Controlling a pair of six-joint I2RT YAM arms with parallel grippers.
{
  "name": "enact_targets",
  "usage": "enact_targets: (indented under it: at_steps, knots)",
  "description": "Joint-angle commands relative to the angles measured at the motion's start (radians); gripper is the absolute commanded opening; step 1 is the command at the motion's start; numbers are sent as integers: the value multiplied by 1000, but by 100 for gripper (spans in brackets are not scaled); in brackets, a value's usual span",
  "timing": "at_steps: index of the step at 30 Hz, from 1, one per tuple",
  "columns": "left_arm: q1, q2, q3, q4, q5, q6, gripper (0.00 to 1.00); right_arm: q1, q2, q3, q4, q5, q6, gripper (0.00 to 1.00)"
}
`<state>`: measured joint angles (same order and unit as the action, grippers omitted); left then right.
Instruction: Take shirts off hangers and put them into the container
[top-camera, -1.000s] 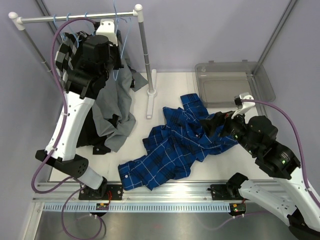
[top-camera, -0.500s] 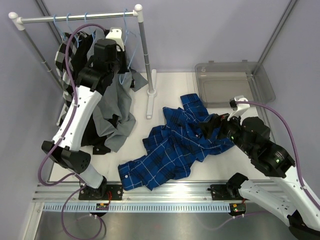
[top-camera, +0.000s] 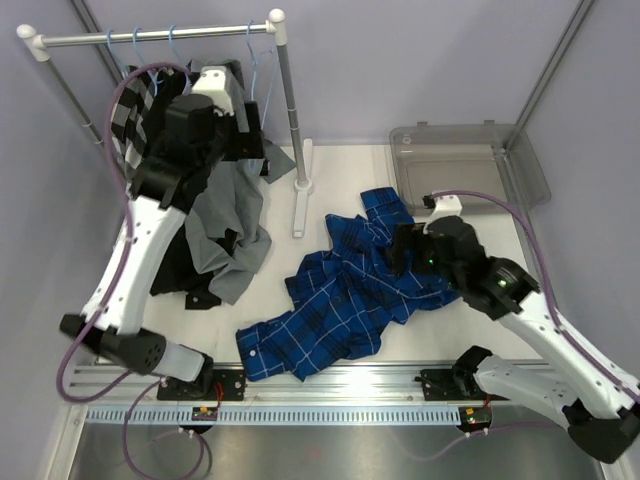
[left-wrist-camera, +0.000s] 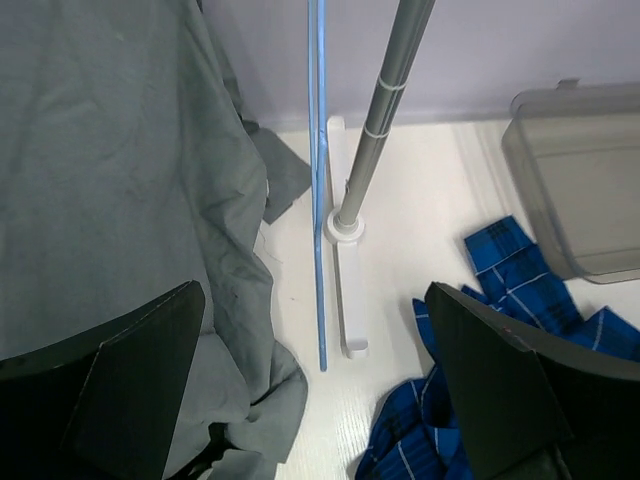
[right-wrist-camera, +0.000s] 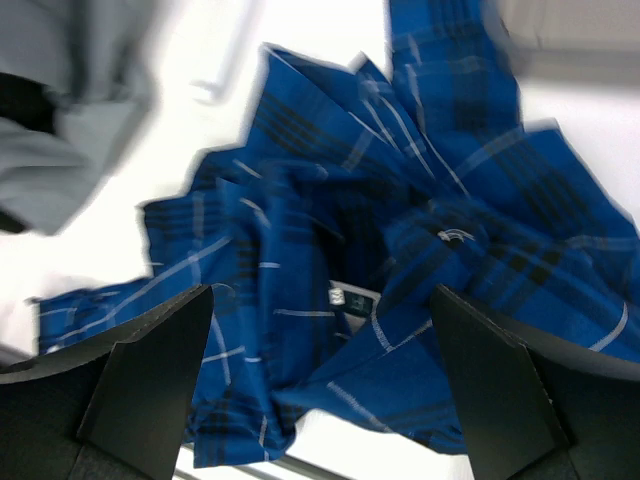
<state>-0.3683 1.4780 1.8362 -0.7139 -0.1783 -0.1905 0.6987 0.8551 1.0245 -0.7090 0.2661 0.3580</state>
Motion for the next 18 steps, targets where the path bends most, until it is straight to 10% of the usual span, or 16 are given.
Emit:
enact_targets:
  at_steps: [1,18]
  knots:
    - [5,-166,-29,50,-6,14,99,5,117,40,-130,200,169,99]
    - [5,-548,-364,24,65,-36,99,34,660,-63,187,-85,341,100]
